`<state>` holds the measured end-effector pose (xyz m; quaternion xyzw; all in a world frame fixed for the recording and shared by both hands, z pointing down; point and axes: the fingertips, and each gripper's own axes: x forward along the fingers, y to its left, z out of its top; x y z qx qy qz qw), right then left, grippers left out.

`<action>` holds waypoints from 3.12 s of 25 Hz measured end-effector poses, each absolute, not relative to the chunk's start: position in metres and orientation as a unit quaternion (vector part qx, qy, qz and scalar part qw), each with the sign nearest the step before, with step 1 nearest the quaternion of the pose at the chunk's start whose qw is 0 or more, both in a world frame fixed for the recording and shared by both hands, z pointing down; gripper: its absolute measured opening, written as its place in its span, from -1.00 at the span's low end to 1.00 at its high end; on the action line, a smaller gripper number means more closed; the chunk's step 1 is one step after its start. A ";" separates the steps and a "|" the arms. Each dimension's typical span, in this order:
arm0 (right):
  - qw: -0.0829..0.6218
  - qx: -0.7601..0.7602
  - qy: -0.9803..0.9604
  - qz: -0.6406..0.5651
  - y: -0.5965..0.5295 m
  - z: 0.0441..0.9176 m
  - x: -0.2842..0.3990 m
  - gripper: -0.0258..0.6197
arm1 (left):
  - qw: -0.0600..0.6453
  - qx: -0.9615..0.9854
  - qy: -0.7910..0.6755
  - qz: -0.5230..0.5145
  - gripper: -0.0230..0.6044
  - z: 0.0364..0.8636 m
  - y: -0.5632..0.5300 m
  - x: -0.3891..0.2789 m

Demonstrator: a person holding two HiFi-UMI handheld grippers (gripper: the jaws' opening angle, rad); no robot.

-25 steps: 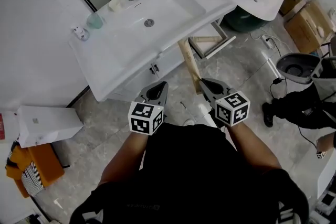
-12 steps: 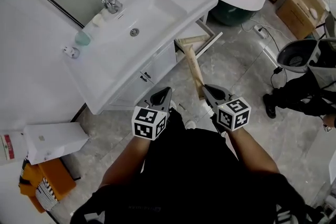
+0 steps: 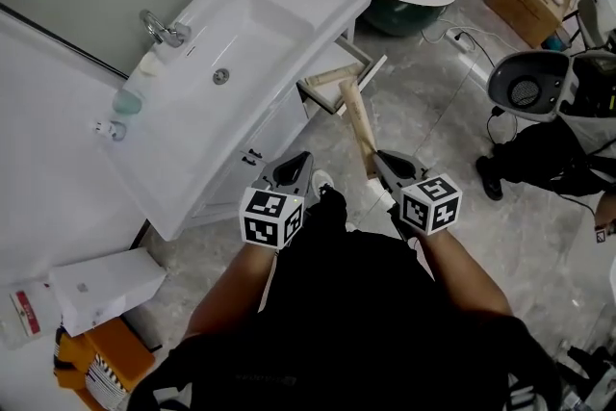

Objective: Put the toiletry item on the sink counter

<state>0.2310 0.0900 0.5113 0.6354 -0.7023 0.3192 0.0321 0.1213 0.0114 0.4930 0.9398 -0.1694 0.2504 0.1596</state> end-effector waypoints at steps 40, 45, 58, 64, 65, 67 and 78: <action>0.635 0.205 -0.745 -0.022 -0.146 0.753 0.407 -0.91 | 0.246 0.854 -0.400 0.224 -0.91 0.519 -0.167 0.192; 0.658 0.089 -0.742 -0.098 -0.159 0.793 0.410 -0.91 | 0.261 0.819 -0.459 0.226 -0.91 0.521 -0.154 0.193; 0.661 -0.007 -0.738 -0.135 -0.175 0.859 0.403 -0.90 | 0.280 0.744 -0.559 0.237 -0.91 0.524 -0.111 0.166; 0.651 0.002 -0.750 -0.119 -0.176 0.860 0.404 -0.90 | 0.276 0.738 -0.571 0.231 -0.91 0.521 -0.114 0.166; 0.649 0.007 -0.752 -0.116 -0.177 0.859 0.404 -0.90 | 0.275 0.738 -0.571 0.230 -0.91 0.521 -0.115 0.168; 0.643 0.017 -0.758 -0.112 -0.178 0.854 0.404 -0.90 | 0.275 0.739 -0.571 0.229 -0.91 0.521 -0.116 0.171; 0.604 0.091 -0.789 -0.066 -0.179 0.816 0.411 -0.90 | 0.260 0.754 -0.562 0.219 -0.91 0.511 -0.123 0.193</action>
